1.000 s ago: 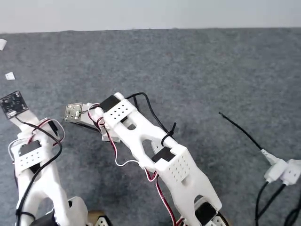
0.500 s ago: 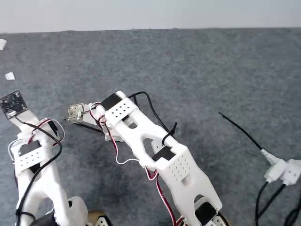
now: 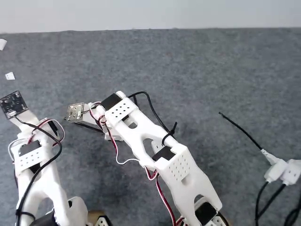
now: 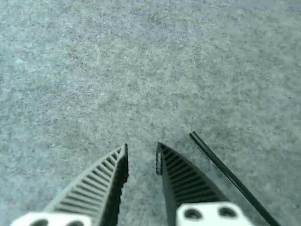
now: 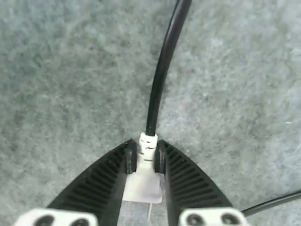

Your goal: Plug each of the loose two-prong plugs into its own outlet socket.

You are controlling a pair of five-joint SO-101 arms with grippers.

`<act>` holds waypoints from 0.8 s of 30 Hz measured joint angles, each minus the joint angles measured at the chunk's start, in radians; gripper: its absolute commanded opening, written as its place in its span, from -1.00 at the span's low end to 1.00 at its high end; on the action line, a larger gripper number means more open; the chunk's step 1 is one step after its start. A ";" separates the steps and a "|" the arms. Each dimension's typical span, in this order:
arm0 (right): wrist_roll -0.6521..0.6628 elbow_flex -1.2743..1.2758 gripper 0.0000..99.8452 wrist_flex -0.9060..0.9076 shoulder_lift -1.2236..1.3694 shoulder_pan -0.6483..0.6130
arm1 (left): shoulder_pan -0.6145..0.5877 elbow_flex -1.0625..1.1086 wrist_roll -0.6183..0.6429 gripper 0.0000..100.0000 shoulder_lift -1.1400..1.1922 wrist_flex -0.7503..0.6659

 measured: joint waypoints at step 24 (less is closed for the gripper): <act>-0.227 0.002 -0.98 0.055 -0.120 0.061 | 0.015 0.000 0.000 -0.81 0.000 0.000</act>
